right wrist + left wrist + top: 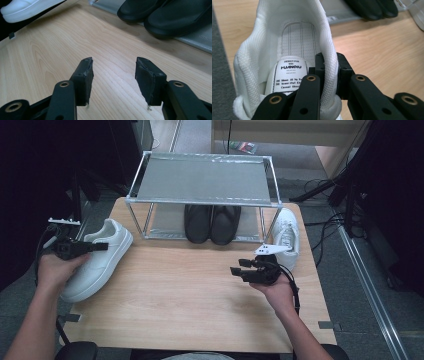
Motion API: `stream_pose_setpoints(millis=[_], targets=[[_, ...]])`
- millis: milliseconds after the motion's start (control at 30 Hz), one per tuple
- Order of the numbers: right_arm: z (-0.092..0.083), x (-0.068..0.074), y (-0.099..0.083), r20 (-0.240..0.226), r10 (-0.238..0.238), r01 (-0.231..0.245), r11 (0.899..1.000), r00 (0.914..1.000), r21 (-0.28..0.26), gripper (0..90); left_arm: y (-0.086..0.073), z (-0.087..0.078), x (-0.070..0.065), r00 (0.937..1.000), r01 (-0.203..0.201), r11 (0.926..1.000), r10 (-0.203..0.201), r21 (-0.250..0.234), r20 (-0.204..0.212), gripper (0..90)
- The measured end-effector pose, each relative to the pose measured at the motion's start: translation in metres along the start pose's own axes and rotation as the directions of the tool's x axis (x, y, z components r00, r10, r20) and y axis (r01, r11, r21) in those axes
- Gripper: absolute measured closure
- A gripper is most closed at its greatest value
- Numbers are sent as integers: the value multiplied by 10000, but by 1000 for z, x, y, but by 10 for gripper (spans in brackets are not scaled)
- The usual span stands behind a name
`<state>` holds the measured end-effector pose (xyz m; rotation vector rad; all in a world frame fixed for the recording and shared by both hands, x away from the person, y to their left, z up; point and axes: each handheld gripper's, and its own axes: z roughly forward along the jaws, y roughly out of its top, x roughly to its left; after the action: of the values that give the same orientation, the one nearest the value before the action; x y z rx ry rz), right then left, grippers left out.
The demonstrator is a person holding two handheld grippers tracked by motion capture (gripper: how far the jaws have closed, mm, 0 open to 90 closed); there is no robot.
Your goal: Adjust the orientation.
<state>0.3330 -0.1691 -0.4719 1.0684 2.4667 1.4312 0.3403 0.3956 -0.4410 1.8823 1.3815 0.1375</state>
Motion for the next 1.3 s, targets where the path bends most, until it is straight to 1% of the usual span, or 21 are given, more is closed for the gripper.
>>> stream_pose_setpoints(millis=[67, 167, 300, 400, 533, 633, 667, 767, 800, 933, 1000, 1067, 1133, 1167, 1200, 1233, 1267, 1300], targets=[[0, 0, 1, -29, 3, -3, 10000, 10000, -14, 498, -3, 1, -6, 9999, -98, 9999, 98, 53, 48, 838], [2, 0, 3, -42, -53, 53, 10000, 10000, -18, 498, -6, 4, -16, 9992, -351, 9991, 347, 230, 185, 838], [4, 2, 5, -86, -150, 150, 9999, 9999, 38, 498, -8, 6, -30, 9972, -634, 9976, 622, 287, 418, 838], [5, 2, 5, -86, -193, 193, 9998, 9998, 60, 498, -7, 9, -44, 9937, -979, 9946, 958, 335, 584, 837], [4, 3, 5, -92, -145, 146, 9999, 9999, 32, 498, -4, 14, -58, 9885, -1189, 9924, 1153, 321, 974, 837], [4, 3, 5, -87, -163, 164, 9999, 9998, 33, 498, 0, 20, -73, 9833, -1450, 9887, 1398, 369, 1168, 837], [3, 3, 4, -81, -172, 172, 9998, 9998, 33, 498, 1, 23, -78, 9809, -1612, 9860, 1553, 420, 1171, 837], [3, 3, 4, -86, -196, 196, 9998, 9998, 26, 498, 4, 31, -91, 9734, -1864, 9811, 1774, 512, 1446, 837], [2, 3, 4, -89, -184, 184, 9998, 9998, 22, 498, 5, 33, -93, 9707, -1971, 9788, 1869, 550, 1513, 837], [0, 3, 2, -14, -127, 127, 9999, 9999, 9, 498, 9, 45, -112, 9588, -2311, 9707, 2158, 656, 1847, 837], [-1, 3, 1, 1, -120, 120, 9999, 9999, 7, 498, 11, 51, -119, 9527, -2505, 9654, 2325, 724, 1955, 836], [-3, 3, -1, 35, -123, 123, 9999, 9999, 7, 498, 13, 60, -130, 9423, -2765, 9577, 2539, 796, 2184, 836], [-5, 4, -2, 82, -107, 107, 9999, 9999, 12, 498, 15, 67, -138, 9358, -2916, 9527, 2656, 856, 2320, 836], [-5, 4, -3, 102, -105, 105, 9999, 9999, 20, 498, 16, 73, -143, 9308, -3016, 9492, 2725, 903, 2436, 836], [-6, 4, -4, 98, -89, 89, 10000, 9999, 38, 498, 17, 76, -146, 9274, -3072, 9470, 2758, 938, 2529, 836], [-6, 4, -5, 112, -102, 102, 9999, 9999, 48, 498, 17, 76, -146, 9274, -3072, 9470, 2758, 938, 2529, 836], [-7, 5, -6, 153, -61, 60, 9999, 9999, 92, 499, 20, 86, -156, 9212, -3180, 9421, 2805, 1063, 2695, 836], [-8, 4, -7, 169, -68, 66, 9999, 9998, 99, 498, 21, 90, -160, 9180, -3274, 9377, 2864, 1165, 2744, 836]])
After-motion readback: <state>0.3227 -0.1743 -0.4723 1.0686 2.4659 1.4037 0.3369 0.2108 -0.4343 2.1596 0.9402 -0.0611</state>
